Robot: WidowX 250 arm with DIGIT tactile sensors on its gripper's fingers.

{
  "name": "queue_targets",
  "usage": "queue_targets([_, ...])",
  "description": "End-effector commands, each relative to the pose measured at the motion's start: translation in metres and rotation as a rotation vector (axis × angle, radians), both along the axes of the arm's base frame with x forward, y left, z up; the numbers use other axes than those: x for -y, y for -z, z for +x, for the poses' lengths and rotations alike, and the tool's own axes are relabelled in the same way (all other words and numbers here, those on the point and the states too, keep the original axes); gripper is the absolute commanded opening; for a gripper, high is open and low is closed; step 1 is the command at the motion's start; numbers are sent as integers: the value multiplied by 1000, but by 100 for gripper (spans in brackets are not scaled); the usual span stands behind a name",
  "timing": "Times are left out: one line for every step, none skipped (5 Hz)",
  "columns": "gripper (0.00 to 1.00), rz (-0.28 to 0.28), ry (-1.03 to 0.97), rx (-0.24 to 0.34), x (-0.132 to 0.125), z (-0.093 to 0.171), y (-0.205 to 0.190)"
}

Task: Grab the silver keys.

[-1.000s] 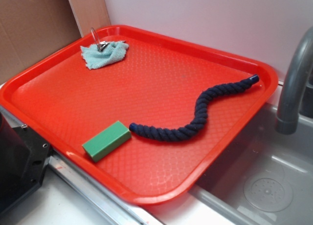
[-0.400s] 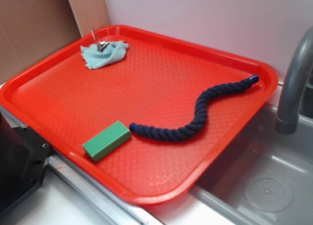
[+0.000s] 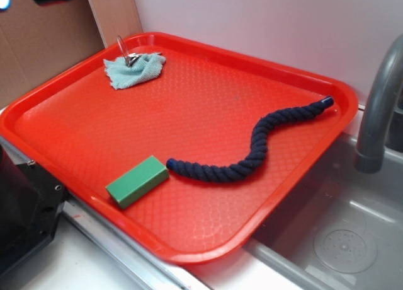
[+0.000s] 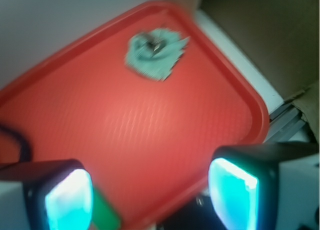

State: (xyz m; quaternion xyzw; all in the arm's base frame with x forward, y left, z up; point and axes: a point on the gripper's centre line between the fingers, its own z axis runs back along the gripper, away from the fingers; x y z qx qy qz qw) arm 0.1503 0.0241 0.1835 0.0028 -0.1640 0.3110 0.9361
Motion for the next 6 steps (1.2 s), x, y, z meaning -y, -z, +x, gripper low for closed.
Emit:
queue_targets([100, 32, -183, 52, -45, 62, 43])
queue_targets([100, 53, -255, 38, -70, 82, 65])
queue_targets([100, 90, -295, 22, -92, 93, 81])
queue_targets([100, 76, -306, 1, -106, 109, 95])
queue_targets([100, 114, -302, -12, -112, 123, 104])
queue_targets([100, 79, -281, -55, -115, 134, 114])
